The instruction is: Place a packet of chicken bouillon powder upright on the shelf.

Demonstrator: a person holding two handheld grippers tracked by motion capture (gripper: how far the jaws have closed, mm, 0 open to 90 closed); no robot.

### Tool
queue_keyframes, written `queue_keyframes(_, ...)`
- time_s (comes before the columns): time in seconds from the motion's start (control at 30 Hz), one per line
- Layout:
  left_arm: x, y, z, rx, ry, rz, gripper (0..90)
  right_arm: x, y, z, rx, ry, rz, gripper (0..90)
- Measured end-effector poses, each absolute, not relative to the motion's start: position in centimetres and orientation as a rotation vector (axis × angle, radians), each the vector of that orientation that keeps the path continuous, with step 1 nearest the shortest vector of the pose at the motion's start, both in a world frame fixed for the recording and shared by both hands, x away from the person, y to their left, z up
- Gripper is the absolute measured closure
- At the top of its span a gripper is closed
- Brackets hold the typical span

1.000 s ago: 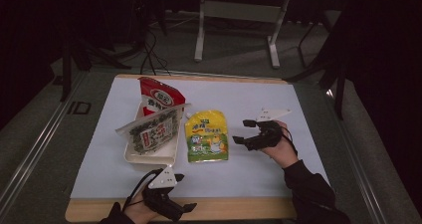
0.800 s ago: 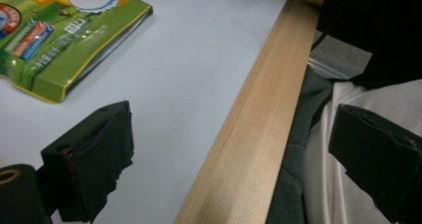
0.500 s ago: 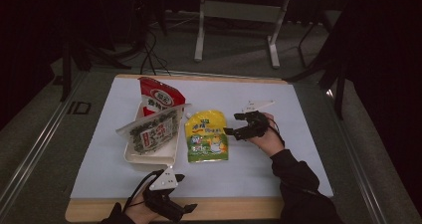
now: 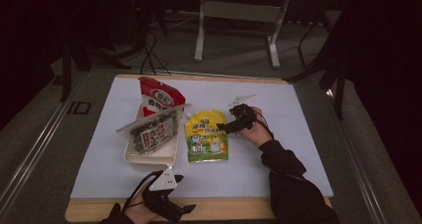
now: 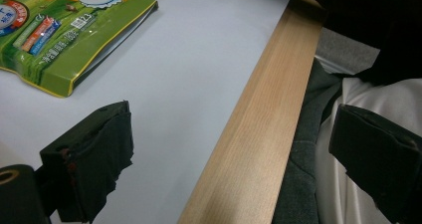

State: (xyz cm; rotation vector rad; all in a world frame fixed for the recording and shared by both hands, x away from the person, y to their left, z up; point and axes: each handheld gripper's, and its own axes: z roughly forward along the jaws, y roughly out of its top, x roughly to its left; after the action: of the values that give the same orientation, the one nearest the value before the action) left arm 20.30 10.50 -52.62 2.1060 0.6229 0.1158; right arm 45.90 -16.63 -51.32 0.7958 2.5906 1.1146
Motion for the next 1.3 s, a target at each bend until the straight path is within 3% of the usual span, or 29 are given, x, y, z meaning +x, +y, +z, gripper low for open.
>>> queue_keyframes(0.37,20.3,10.3,-52.9,2.115,0.612,0.095,4.9,49.2,-15.0,-53.5,0.840,2.611,1.028,9.7)
queue_keyframes(0.73,20.3,10.1,-53.1,2.125,0.597,0.081,4.9,50.2,-14.2,-55.1,0.803,2.659,0.983,10.4)
queue_keyframes(0.87,20.3,10.0,-53.2,2.129,0.594,0.076,4.9,49.9,-14.1,-54.9,0.793,2.665,0.978,18.1)
queue_keyframes(1.3,20.4,9.9,-53.2,2.134,0.589,0.072,4.9,49.0,-14.0,-54.1,0.784,2.644,0.936,59.5)
